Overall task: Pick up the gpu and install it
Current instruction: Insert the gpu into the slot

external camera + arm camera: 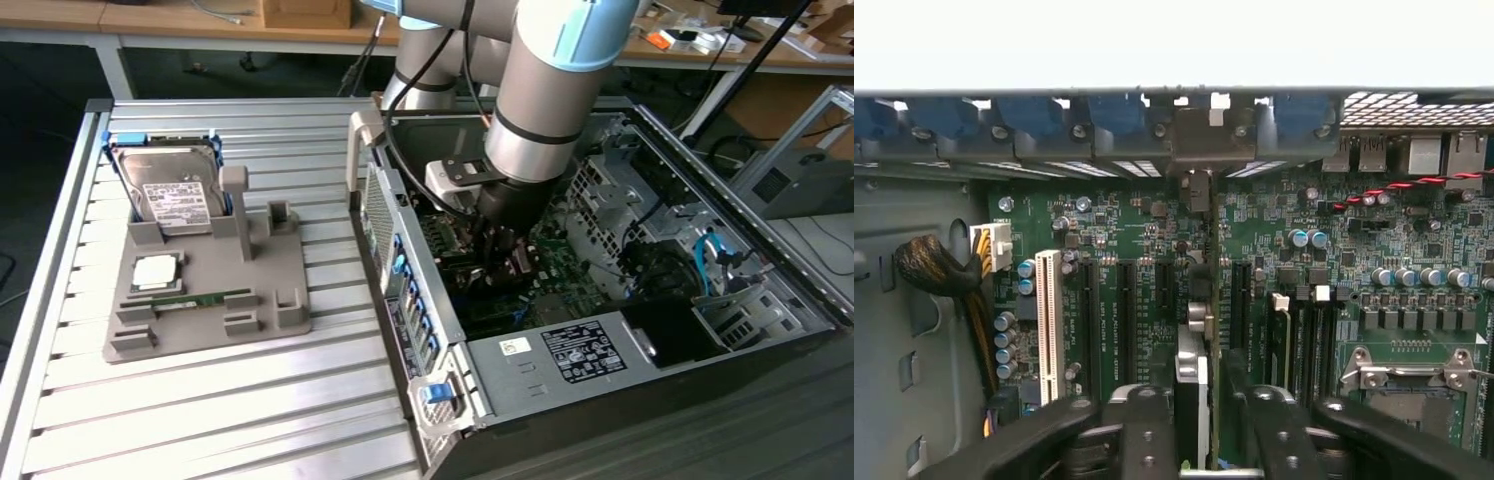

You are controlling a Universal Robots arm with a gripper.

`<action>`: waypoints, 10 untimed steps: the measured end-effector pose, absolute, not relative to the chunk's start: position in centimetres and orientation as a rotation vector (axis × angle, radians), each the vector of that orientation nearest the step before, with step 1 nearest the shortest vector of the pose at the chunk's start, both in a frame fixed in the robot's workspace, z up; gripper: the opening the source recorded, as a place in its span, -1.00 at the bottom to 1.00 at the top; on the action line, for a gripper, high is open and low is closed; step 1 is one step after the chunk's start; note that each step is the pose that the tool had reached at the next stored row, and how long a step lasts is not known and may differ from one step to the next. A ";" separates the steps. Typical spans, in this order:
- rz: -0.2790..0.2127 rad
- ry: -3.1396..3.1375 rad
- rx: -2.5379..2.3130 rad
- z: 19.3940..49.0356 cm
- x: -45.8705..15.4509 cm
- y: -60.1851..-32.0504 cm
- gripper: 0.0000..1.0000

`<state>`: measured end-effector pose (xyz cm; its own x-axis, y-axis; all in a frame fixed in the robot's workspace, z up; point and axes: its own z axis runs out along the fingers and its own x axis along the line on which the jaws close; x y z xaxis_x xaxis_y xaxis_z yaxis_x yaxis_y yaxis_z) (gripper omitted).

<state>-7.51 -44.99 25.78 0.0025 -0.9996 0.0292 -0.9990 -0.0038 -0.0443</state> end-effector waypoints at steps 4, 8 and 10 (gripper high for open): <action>-0.081 2.210 -2.217 25.8 -7.5 -45.0 -0.08; -0.081 2.210 -2.217 25.8 -7.5 -45.0 0.04; -0.082 2.210 -2.217 25.8 -7.5 -45.0 0.04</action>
<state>-7.51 -44.99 25.84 0.0025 -0.9996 0.0296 -0.9990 -0.0038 -0.0441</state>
